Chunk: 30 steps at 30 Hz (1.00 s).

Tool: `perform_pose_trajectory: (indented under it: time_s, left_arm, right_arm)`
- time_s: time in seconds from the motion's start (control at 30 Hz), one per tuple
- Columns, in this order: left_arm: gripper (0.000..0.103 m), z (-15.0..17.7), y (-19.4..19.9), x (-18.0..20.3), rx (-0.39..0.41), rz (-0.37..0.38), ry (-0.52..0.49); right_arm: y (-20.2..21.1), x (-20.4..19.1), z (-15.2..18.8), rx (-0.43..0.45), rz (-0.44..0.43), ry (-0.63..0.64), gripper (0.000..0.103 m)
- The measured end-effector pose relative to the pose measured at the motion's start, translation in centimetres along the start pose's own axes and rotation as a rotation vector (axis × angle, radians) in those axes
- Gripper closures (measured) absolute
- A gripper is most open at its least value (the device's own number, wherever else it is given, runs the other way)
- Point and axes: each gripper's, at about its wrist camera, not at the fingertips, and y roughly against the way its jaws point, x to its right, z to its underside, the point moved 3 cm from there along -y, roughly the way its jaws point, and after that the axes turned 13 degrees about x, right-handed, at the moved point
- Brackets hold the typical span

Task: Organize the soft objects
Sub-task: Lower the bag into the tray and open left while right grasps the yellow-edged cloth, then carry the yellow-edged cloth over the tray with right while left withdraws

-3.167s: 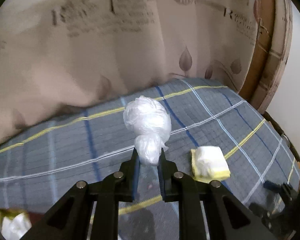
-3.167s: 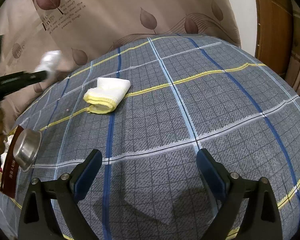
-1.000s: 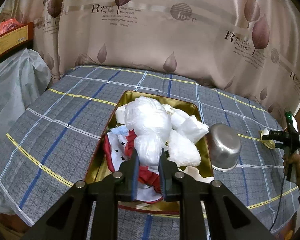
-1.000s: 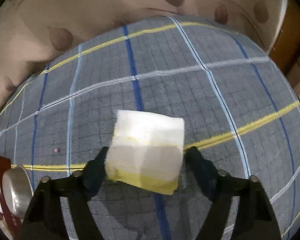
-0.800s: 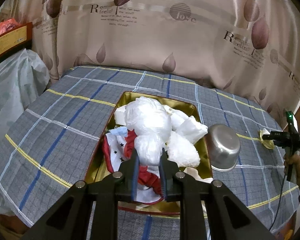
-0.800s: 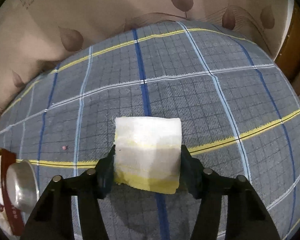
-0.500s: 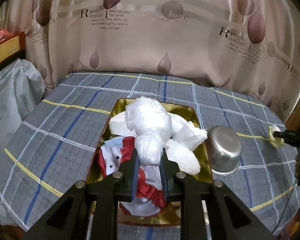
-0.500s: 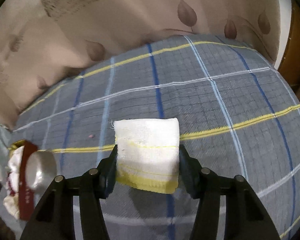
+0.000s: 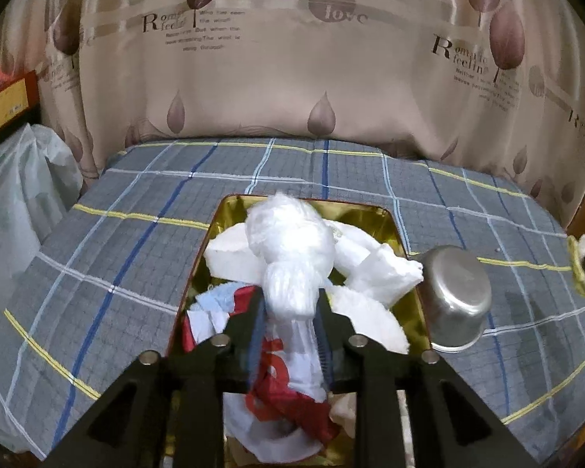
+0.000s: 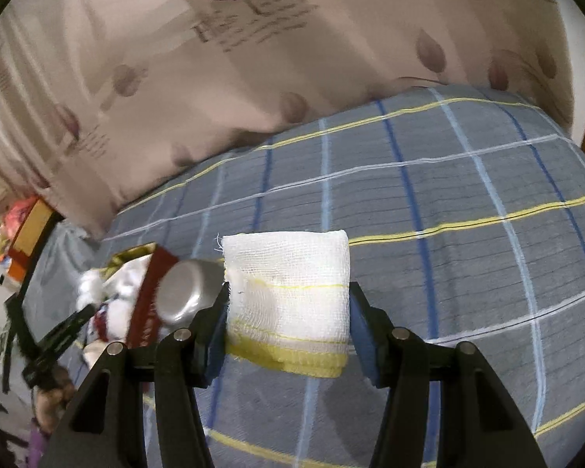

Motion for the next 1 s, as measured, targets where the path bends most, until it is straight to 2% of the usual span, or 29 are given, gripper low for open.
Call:
perform_pose_trajectory:
  time_s: [0.03, 0.1, 0.2, 0.33, 0.47, 0.6, 0.77, 0.9, 1.0]
  left_arm:
    - [0.066, 0.0, -0.2, 0.1, -0.003, -0.001, -0.016]
    - [0.05, 0.1, -0.4, 0.4, -0.01, -0.018, -0.037]
    - [0.049, 0.1, -0.5, 0.7, -0.021, -0.036, -0.054]
    - [0.049, -0.2, 1.0, 0.5, 0.008, -0.082, -0.057]
    - [0.048, -0.3, 3.0, -0.3, 0.013, -0.088, -0.019]
    - [0.048, 0.4, 5.0, -1.3, -0.016, -0.123, 0.022]
    - [0.048, 2.5, 8.9, -2.8, -0.028, -0.189, 0.104]
    - [0.048, 3.9, 11.1, -3.6, -0.043, -0.229, 0.117]
    - [0.048, 4.2, 12.3, -4.2, -0.016, -0.265, 0.102]
  right_arm:
    - [0.1, -0.5, 0.1, 0.001, -0.007, 0.005, 0.052]
    - [0.4, -1.7, 0.2, 0.004, -0.029, 0.019, 0.052]
    - [0.5, -3.2, 0.4, -0.003, -0.06, 0.037, 0.052]
    - [0.4, -5.8, 0.8, -0.013, -0.113, 0.062, 0.052]
    - [0.1, -8.6, 1.1, -0.026, -0.164, 0.092, 0.052]
    - [-0.5, -12.0, 1.4, -0.051, -0.236, 0.112, 0.052]
    - [-2.1, -17.8, 3.0, -0.105, -0.323, 0.179, 0.052]
    - [-4.4, -22.2, 4.9, -0.168, -0.37, 0.231, 0.052]
    - [-6.6, -25.3, 6.9, -0.221, -0.387, 0.247, 0.052]
